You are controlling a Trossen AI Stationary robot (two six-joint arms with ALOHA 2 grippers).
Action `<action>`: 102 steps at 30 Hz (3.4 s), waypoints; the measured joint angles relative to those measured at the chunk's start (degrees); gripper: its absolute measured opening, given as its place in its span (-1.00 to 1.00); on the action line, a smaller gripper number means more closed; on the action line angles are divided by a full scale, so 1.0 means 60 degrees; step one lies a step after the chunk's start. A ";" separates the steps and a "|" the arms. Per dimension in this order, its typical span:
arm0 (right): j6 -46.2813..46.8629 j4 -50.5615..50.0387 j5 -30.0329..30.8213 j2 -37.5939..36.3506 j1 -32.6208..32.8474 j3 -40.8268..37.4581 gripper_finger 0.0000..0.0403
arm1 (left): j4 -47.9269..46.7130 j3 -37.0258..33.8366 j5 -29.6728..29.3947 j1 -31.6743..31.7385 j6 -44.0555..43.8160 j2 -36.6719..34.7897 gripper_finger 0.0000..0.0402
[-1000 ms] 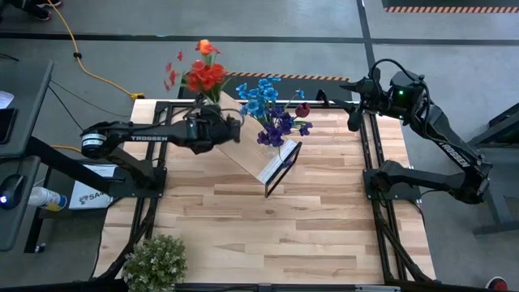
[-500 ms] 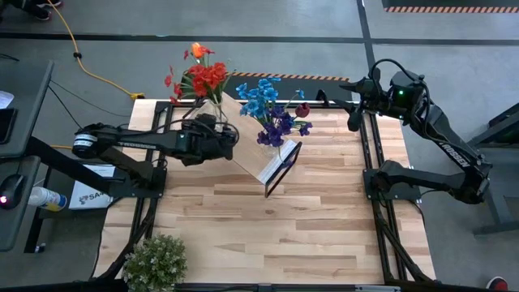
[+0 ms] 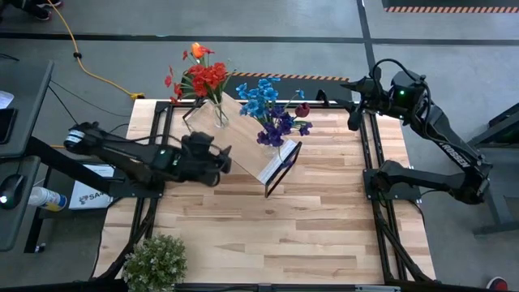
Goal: Pick and place flowers into a vace then onto a shelf
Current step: Return to Home Position
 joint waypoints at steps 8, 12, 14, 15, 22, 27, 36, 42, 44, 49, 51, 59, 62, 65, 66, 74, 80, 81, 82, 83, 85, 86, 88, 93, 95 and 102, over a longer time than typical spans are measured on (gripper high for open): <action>-0.0417 0.0061 0.1069 -0.0665 -0.0004 0.0000 0.07 | 0.0005 0.0783 -0.0929 -0.2031 0.0895 -0.0867 0.87; -0.0211 0.0106 0.1197 -0.1210 -0.0001 0.0000 0.06 | -0.0124 0.1072 -0.1376 -0.2802 0.1956 -0.1355 0.87; -0.0195 0.0107 0.1200 -0.1512 -0.0001 0.0000 0.04 | -0.0201 0.1096 -0.1412 -0.3077 0.2239 -0.1702 0.87; -0.0194 0.0107 0.1200 -0.1662 -0.0001 0.0000 0.03 | -0.0237 0.1112 -0.1414 -0.3186 0.2280 -0.1885 0.87; 0.0806 0.0201 0.1363 -0.2484 -0.0001 0.0007 0.02 | -0.1266 0.1101 -0.1401 -0.3639 0.2242 -0.3060 0.87; 0.2310 -0.0071 0.2214 -0.3005 -0.0001 0.0007 0.05 | -0.2374 0.1094 -0.0913 -0.3614 0.2046 -0.3640 0.87; 0.4015 -0.1896 0.0599 -0.2957 0.0003 0.0000 0.04 | -0.5136 0.1035 -0.0536 -0.3618 0.0025 -0.4366 0.87; 0.4111 -0.1755 -0.0372 -0.2809 0.0003 -0.0290 0.06 | -0.5213 -0.0015 -0.0609 -0.3618 -0.0442 -0.5075 0.87; 0.4109 -0.1154 -0.0675 -0.3003 0.0003 -0.0928 0.08 | -0.5075 -0.0648 -0.0619 -0.3618 -0.0832 -0.5448 0.87; 0.4663 -0.0045 -0.0872 -0.3971 -0.0001 -0.2611 0.07 | -0.4198 -0.1960 -0.0607 -0.3618 -0.0910 -0.6313 0.87; 0.4972 0.0129 -0.0922 -0.4524 -0.0001 -0.3150 0.06 | -0.4093 -0.2305 -0.0632 -0.3618 -0.0944 -0.6608 0.87; 0.5923 0.0252 -0.0953 -0.6983 0.0002 -0.4340 0.07 | -0.2770 -0.3431 -0.0607 -0.3618 0.0553 -0.7399 0.87; 0.6214 0.0198 -0.1059 -0.7760 0.0007 -0.4665 0.09 | -0.2481 -0.3790 -0.0713 -0.3618 0.0751 -0.7571 0.87; 0.6304 0.0135 -0.1481 -0.7941 0.0009 -0.4891 0.09 | -0.1774 -0.4261 -0.0746 -0.3614 0.0781 -0.7684 0.87; 0.6320 -0.0023 -0.1582 -0.7859 0.0011 -0.4931 0.09 | -0.1436 -0.4448 -0.0742 -0.3614 0.0794 -0.7695 0.87; 0.6245 0.0784 -0.2078 -0.7908 0.0010 -0.5810 0.05 | 0.2020 -0.6143 -0.0728 -0.3618 0.2155 -0.7691 0.87; 0.6263 0.0703 -0.2805 -0.7947 0.0010 -0.5960 0.08 | 0.2283 -0.6885 -0.0804 -0.3618 0.1967 -0.7698 0.87; 0.6254 0.0719 -0.2894 -0.7951 0.0010 -0.5960 0.09 | 0.2255 -0.7033 -0.0870 -0.3618 0.1813 -0.7697 0.87; 0.6225 0.0703 -0.3013 -0.7951 0.0010 -0.5960 0.09 | 0.2255 -0.7169 -0.0930 -0.3618 0.1629 -0.7695 0.87; 0.6213 0.0671 -0.3107 -0.7951 0.0010 -0.5960 0.09 | 0.2258 -0.7308 -0.1013 -0.3618 0.1438 -0.7695 0.87; 0.6235 0.0654 -0.3309 -0.7951 0.0010 -0.5960 0.09 | 0.2269 -0.7585 -0.1218 -0.3618 0.1047 -0.7702 0.87; 0.6238 0.0622 -0.3350 -0.7951 0.0010 -0.5960 0.09 | 0.2266 -0.7700 -0.1347 -0.3618 0.0831 -0.7702 0.87; 0.6263 0.0644 -0.3349 -0.7951 0.0010 -0.5960 0.08 | 0.2301 -0.7887 -0.1400 -0.3614 0.0475 -0.7696 0.87; 0.5979 0.0757 -0.2761 -0.7944 0.0010 -0.5960 0.08 | 0.3662 -0.8437 -0.1267 -0.3614 0.0633 -0.7695 0.87; 0.5845 0.0764 -0.2319 -0.7944 0.0010 -0.5960 0.09 | 0.4940 -0.8828 -0.1177 -0.3614 0.1425 -0.7687 0.87; 0.6006 0.1774 -0.2226 -0.7944 0.0009 -0.6475 0.09 | 0.6729 -0.9398 -0.1438 -0.3291 0.3412 -0.7781 0.87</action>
